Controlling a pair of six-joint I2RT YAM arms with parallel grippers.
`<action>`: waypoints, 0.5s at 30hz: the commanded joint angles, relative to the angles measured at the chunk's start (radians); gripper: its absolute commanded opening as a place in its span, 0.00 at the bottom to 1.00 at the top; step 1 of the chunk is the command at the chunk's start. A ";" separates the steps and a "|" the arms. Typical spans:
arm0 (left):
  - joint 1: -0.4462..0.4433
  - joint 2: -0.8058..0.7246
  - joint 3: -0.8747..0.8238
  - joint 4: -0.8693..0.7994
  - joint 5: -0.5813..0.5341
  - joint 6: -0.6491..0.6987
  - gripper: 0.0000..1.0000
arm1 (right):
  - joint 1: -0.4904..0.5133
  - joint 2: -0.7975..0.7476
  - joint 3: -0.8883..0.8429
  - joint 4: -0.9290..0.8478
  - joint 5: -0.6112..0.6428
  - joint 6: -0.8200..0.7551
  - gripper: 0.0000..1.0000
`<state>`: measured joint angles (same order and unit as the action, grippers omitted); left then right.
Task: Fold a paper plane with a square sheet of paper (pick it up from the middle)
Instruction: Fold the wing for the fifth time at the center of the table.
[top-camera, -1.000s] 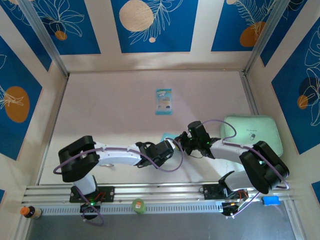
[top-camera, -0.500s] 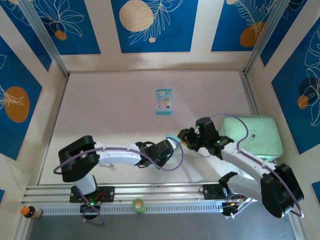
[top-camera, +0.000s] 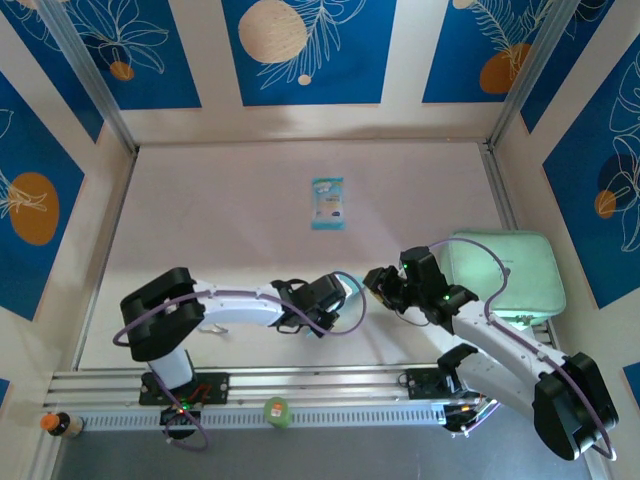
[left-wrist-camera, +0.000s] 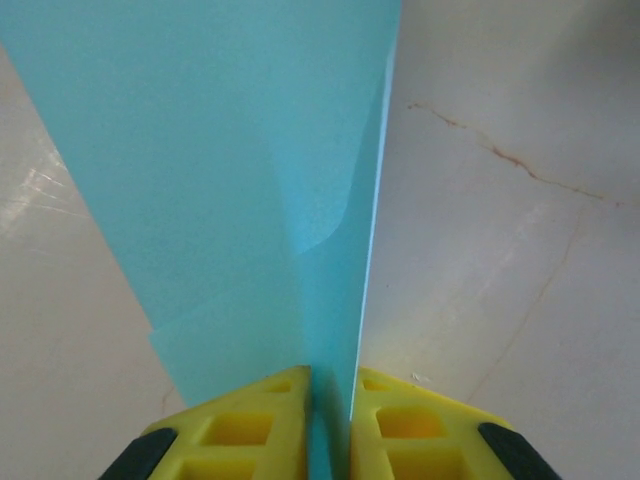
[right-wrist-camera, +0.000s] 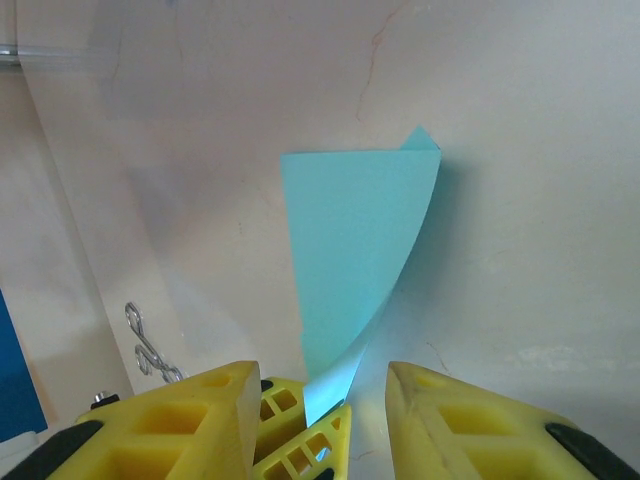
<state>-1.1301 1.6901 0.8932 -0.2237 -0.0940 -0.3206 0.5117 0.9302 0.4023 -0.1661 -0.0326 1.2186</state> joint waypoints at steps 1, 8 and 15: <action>0.017 0.011 -0.011 0.007 0.066 -0.018 0.17 | -0.001 -0.009 -0.015 -0.008 -0.006 -0.013 0.38; 0.046 0.022 -0.014 0.020 0.130 -0.030 0.18 | 0.002 0.011 -0.025 0.018 -0.036 -0.013 0.38; 0.076 0.033 -0.024 0.043 0.202 -0.041 0.17 | 0.026 0.039 -0.029 0.038 -0.024 -0.022 0.38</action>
<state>-1.0691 1.7042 0.8917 -0.1925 0.0456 -0.3435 0.5259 0.9611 0.3958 -0.1417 -0.0486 1.2152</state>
